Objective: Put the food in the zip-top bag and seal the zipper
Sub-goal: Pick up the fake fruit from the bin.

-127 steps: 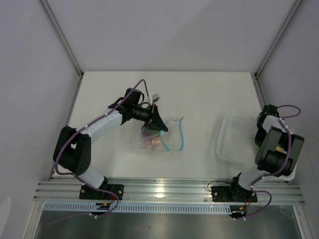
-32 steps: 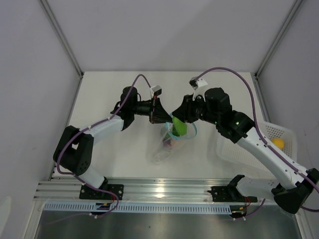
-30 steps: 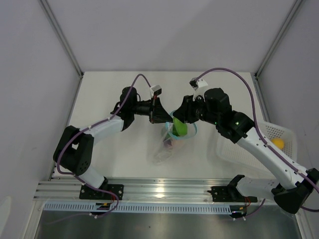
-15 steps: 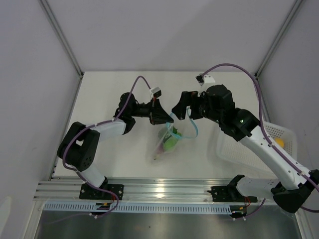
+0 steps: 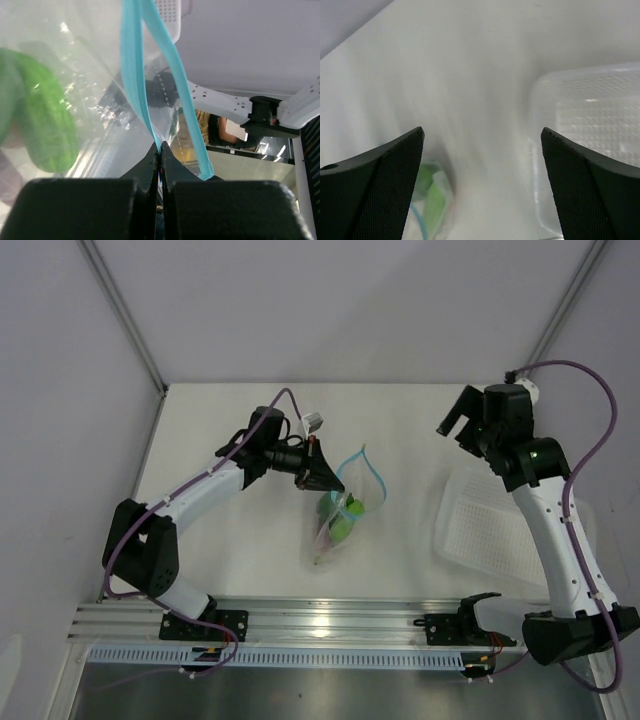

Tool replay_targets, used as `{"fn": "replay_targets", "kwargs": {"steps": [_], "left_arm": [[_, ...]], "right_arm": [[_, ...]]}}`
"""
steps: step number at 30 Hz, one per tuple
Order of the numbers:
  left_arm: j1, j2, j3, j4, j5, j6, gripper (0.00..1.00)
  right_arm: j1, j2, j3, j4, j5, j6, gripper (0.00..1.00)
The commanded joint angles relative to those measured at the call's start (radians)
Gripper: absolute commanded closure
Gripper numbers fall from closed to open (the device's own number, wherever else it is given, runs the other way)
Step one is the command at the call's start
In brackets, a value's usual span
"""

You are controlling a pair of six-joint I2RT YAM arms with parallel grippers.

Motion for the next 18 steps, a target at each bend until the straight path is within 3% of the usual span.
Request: {"fn": "replay_targets", "kwargs": {"steps": [1, 7, 12, 18], "left_arm": [[-0.004, -0.030, 0.001, -0.142, -0.026, 0.127, 0.99], [-0.004, -0.028, 0.006, -0.159, -0.015, 0.152, 1.00], [-0.004, -0.020, 0.009, -0.165, -0.004, 0.155, 0.99], [0.002, -0.022, 0.007, -0.192, 0.003, 0.187, 0.99]], "right_arm": [[-0.149, -0.021, -0.044, -0.125, 0.110, 0.054, 0.01], [-0.405, -0.008, -0.214, -0.190, 0.214, 0.035, 0.01], [-0.488, 0.045, -0.339, -0.118, 0.377, -0.088, 0.01], [-0.571, 0.178, -0.472, 0.062, 0.459, -0.235, 0.01]]}}
